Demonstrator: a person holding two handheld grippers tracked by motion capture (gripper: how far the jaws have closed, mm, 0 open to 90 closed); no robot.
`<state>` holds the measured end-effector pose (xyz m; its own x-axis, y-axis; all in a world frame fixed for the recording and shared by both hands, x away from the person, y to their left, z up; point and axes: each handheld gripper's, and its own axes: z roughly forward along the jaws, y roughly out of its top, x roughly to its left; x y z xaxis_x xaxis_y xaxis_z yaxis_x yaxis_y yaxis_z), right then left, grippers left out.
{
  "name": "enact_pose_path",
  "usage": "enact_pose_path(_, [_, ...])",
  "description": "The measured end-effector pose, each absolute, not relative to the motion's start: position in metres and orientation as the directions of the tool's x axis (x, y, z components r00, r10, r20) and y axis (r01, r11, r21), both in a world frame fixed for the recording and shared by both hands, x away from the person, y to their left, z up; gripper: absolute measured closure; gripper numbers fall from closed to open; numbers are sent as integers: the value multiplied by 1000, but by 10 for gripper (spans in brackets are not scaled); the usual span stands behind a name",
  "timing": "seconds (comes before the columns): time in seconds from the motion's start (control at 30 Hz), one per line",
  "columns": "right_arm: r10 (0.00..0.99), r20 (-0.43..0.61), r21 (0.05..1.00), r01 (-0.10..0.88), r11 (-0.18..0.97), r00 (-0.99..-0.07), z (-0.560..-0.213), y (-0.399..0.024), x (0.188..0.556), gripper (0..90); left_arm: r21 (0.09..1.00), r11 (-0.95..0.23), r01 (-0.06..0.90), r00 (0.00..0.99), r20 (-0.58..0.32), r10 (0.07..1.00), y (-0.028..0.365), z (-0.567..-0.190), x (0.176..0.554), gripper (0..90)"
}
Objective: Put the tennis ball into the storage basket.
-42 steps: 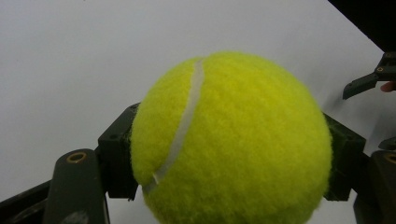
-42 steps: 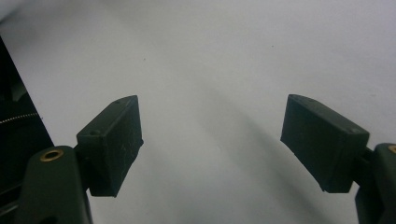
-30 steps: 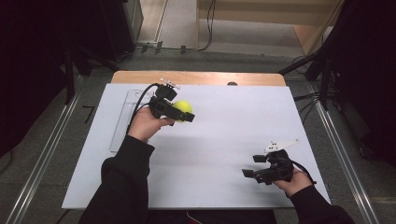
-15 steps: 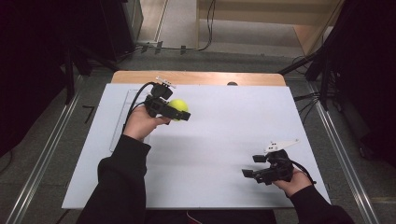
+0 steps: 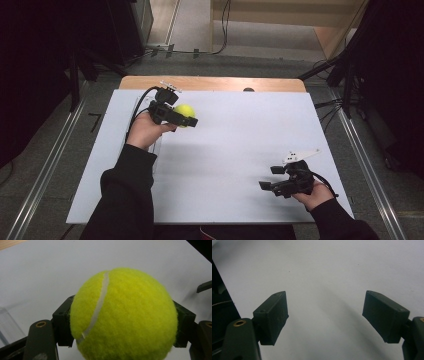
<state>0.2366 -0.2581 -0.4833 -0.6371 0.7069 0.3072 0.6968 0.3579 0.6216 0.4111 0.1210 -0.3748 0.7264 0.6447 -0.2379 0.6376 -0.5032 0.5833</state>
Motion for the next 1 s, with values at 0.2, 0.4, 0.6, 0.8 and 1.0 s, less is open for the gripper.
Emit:
enact_pose_path(0.2, [706, 306, 622, 696, 360, -639, -483, -258, 237, 185, 585, -496, 642, 718, -230, 657, 128, -373, 412, 265])
enact_pose_path(0.4, [706, 305, 623, 695, 360, -639, -484, -258, 237, 185, 584, -486, 650, 706, -227, 671, 134, -373, 414, 265])
enact_pose_path(0.6, [704, 304, 623, 694, 362, -641, -484, -258, 237, 185, 579, -484, 656, 698, -219, 682, 138, -374, 415, 265])
enact_pose_path(0.8, [704, 306, 622, 695, 361, -640, -484, -258, 237, 185, 575, -478, 664, 687, -218, 693, 142, -376, 417, 265])
enact_pose_path(1.0, [704, 307, 621, 695, 362, -641, -484, -258, 237, 185, 574, -467, 672, 676, -219, 704, 148, -377, 419, 264])
